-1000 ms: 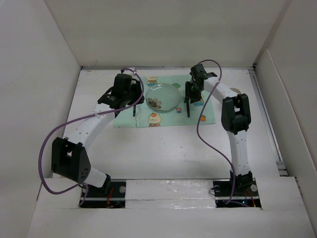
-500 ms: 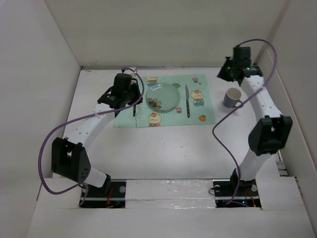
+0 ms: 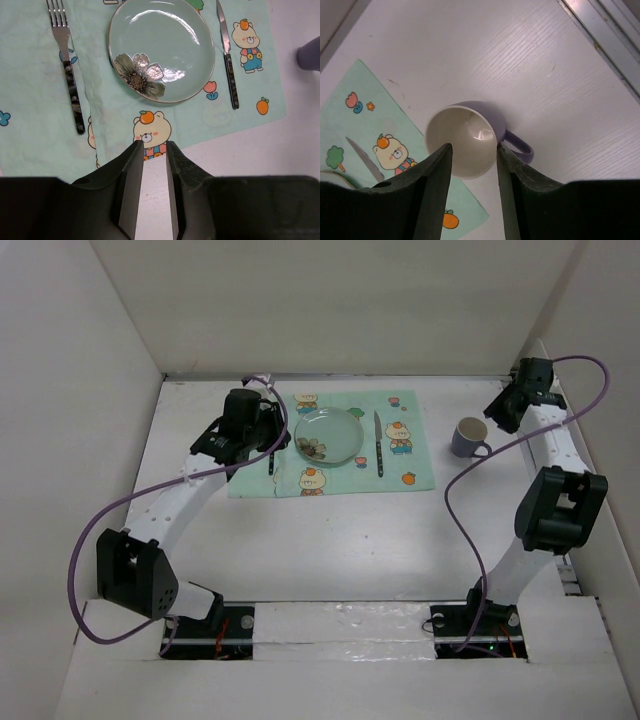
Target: Set the dinner table for one person
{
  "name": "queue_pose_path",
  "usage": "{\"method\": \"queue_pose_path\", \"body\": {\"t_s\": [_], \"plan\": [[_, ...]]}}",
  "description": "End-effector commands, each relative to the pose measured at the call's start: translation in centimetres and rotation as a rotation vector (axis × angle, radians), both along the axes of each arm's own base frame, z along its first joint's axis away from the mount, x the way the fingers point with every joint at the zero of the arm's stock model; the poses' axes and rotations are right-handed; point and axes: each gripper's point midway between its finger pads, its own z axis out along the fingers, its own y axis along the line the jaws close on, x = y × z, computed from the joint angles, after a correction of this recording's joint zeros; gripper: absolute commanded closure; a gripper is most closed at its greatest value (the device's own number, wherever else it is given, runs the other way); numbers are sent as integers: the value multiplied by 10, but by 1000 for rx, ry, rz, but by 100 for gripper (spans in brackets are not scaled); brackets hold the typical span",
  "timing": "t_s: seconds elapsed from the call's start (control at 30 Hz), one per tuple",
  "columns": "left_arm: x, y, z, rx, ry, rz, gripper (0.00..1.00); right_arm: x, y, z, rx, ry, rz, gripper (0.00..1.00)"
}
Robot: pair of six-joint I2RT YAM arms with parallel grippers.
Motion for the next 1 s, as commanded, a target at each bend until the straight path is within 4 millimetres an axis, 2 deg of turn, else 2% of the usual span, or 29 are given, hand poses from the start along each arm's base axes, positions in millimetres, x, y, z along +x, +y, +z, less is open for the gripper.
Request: {"method": "queue_pose_path", "body": {"t_s": [0.0,0.17,0.3,0.53,0.57,0.6,0.63,0.67,0.7,0.77,0.8,0.87,0.9,0.97], "plan": [[-3,1,10,-18,-39,-13,78,7,2,8,-2,-28,47,54],[-3,3,11,-14,-42,-6,78,6,2,-18,17,63,48,53],[-3,3,11,-14,-40,-4,78,12,0,-40,29,119,48,53],[-3,3,9,-14,-33,3,78,16,-4,-58,20,167,53,54],[-2,3,9,-16,-33,6,78,17,-3,-60,23,170,57,64],[-2,3,9,-16,-33,6,78,17,-3,-61,24,171,57,64],[-1,3,9,-18,-33,7,78,18,-4,-61,21,167,50,71],[-1,2,11,-20,-35,8,78,19,-1,-58,16,160,47,79],[-1,2,11,-21,-33,5,78,19,-3,-53,7,144,34,92],[1,1,13,-22,-37,8,78,23,-2,-27,-40,79,6,100],[1,1,12,-21,-33,7,78,24,-6,-13,-58,43,-10,100],[3,-1,14,-26,-33,1,78,36,11,33,-88,-79,17,100],[3,-1,14,-26,-33,1,78,36,11,33,-88,-79,17,100],[4,-3,14,-30,-31,-5,78,43,24,46,-76,-106,55,100]]}}
